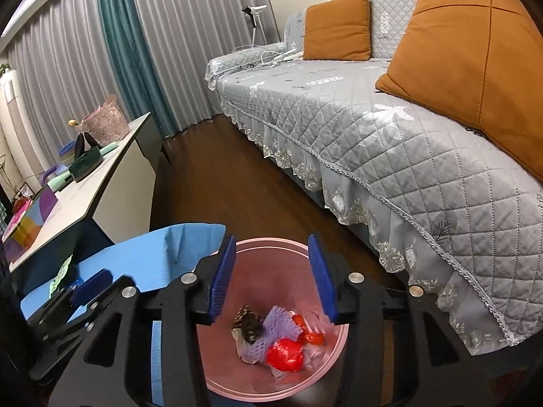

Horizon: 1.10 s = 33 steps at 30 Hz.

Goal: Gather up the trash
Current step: 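Open both tools over the pink bin to drop the bag and cloth, then move both tools back over the table toward the black bag and blue net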

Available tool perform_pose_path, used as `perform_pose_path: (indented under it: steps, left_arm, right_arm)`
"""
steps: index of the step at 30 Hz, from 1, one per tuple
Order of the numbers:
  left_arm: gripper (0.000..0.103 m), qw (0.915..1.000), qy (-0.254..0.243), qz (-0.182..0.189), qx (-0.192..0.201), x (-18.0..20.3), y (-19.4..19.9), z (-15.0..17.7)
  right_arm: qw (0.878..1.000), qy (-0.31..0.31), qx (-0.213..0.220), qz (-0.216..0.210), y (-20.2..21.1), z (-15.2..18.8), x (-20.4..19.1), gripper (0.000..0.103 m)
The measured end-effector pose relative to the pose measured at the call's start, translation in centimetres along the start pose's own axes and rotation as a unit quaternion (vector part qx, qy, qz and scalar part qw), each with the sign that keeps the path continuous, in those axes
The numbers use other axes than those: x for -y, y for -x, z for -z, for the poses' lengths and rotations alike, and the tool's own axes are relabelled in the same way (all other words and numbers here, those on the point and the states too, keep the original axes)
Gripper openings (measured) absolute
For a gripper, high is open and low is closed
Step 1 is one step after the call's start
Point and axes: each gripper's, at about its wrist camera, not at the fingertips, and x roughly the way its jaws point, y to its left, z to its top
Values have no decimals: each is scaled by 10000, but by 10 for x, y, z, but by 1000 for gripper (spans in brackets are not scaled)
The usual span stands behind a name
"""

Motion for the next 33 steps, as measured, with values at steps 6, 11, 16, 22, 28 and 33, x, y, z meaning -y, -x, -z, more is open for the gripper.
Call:
perform_pose_path:
  steps: [6, 11, 16, 22, 28, 33]
  left_arm:
    - [48, 9996, 129, -211, 104, -27, 38, 14]
    - [48, 9983, 357, -427, 146, -62, 74, 28]
    - [48, 9959, 508, -708, 242, -99, 105, 45]
    - [48, 9870, 706, -1405, 330, -150, 122, 69]
    - [48, 9749, 968, -1962, 406, -203, 135, 78]
    - [48, 9570, 1818, -2235, 354, -261, 140, 92]
  right_arm:
    - [9996, 221, 66, -151, 6, 7, -19, 46]
    - [9987, 384, 115, -319, 14, 15, -40, 46]
    - [9966, 526, 132, -626, 23, 26, -70, 46]
    - [9915, 824, 19, -1003, 23, 46, -111, 46]
    - [9852, 1077, -184, -1321, 11, 64, -152, 46]
    - [9782, 1256, -342, -1620, -2, 77, -188, 46]
